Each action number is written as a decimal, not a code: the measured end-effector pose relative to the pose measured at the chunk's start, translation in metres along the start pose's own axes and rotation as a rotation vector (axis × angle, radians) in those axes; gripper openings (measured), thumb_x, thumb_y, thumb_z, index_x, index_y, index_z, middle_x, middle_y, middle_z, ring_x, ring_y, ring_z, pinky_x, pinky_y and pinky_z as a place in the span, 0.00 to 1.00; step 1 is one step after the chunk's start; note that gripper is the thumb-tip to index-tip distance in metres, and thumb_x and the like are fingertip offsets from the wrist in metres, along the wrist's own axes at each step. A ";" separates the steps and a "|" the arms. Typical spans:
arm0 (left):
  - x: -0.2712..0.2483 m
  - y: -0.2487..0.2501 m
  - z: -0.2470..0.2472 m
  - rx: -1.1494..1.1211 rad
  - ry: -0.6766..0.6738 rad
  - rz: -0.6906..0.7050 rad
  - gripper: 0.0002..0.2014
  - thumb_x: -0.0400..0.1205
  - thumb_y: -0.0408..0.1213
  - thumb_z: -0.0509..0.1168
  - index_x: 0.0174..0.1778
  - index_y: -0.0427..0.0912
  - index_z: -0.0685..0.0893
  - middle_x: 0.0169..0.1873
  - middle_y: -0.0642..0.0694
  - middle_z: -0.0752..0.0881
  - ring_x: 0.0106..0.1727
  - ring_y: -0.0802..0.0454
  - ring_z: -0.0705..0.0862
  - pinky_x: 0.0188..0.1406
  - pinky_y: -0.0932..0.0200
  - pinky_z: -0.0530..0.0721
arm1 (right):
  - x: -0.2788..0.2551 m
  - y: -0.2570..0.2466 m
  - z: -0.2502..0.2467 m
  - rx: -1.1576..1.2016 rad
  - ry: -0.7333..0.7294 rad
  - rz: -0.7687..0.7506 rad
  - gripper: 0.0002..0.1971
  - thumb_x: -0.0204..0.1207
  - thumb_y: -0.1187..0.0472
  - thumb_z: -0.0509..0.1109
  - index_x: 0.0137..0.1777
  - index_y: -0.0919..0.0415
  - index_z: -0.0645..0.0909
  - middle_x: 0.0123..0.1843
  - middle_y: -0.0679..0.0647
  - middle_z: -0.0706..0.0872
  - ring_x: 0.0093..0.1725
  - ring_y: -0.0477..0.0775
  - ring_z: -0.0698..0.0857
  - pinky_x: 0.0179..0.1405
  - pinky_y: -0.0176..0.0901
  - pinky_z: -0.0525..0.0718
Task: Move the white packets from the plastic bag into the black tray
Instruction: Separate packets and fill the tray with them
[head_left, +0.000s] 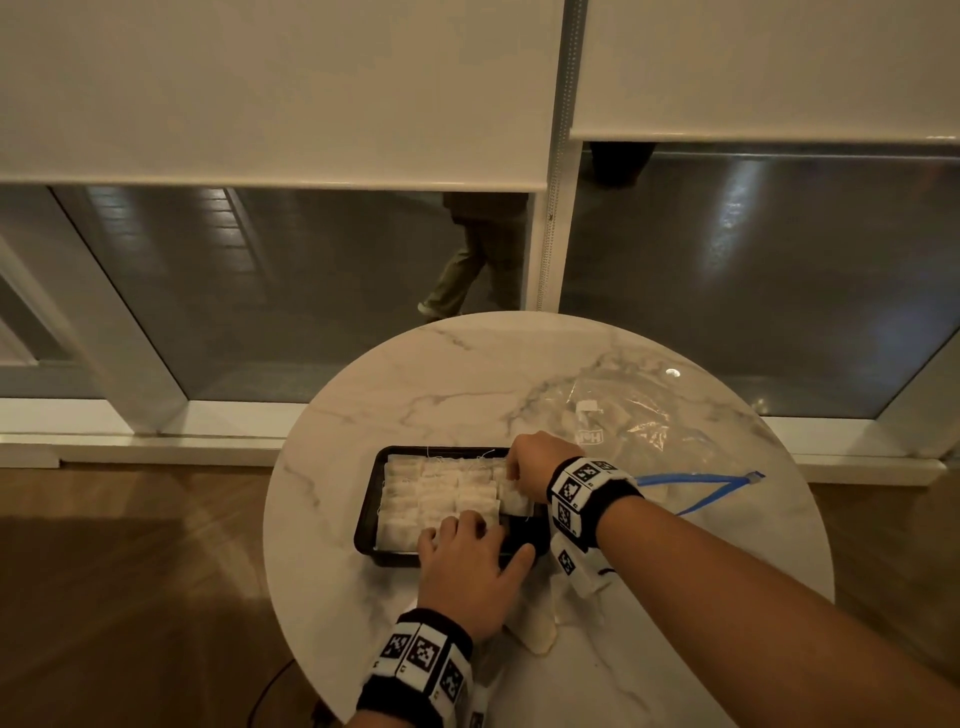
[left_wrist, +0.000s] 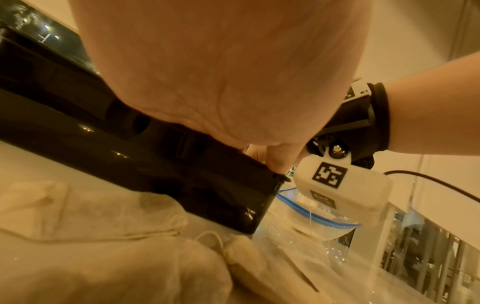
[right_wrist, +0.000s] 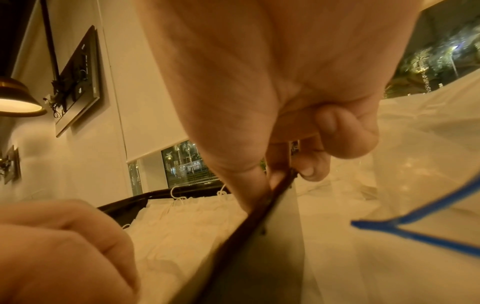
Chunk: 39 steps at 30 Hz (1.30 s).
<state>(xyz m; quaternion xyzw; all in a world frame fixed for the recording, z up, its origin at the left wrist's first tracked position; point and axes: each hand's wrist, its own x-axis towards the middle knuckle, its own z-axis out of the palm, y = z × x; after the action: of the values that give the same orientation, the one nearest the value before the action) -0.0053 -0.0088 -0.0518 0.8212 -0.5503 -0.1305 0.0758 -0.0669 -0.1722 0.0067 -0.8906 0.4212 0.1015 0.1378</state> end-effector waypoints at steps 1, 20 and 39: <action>0.000 0.000 0.001 0.007 0.002 0.001 0.30 0.84 0.69 0.43 0.70 0.59 0.80 0.70 0.54 0.75 0.73 0.49 0.69 0.79 0.39 0.55 | 0.000 -0.001 0.000 -0.007 0.000 0.000 0.12 0.77 0.67 0.70 0.55 0.50 0.88 0.57 0.53 0.88 0.53 0.58 0.88 0.52 0.48 0.87; 0.001 0.000 0.001 0.014 0.004 0.009 0.29 0.84 0.68 0.43 0.67 0.59 0.81 0.69 0.54 0.75 0.72 0.49 0.70 0.77 0.39 0.56 | 0.000 0.000 0.010 -0.016 0.098 0.024 0.18 0.77 0.70 0.67 0.59 0.48 0.86 0.59 0.52 0.87 0.56 0.58 0.87 0.53 0.50 0.87; -0.005 0.000 -0.010 -0.109 0.044 0.008 0.25 0.85 0.65 0.49 0.71 0.58 0.79 0.67 0.52 0.77 0.72 0.49 0.71 0.75 0.44 0.62 | -0.077 0.026 0.000 0.640 0.330 0.035 0.05 0.76 0.53 0.76 0.51 0.49 0.88 0.43 0.44 0.89 0.44 0.42 0.86 0.41 0.35 0.81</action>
<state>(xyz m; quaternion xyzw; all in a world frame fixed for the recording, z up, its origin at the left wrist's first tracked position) -0.0040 -0.0044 -0.0413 0.8163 -0.5439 -0.1420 0.1329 -0.1355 -0.1322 0.0250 -0.7995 0.4635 -0.1783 0.3379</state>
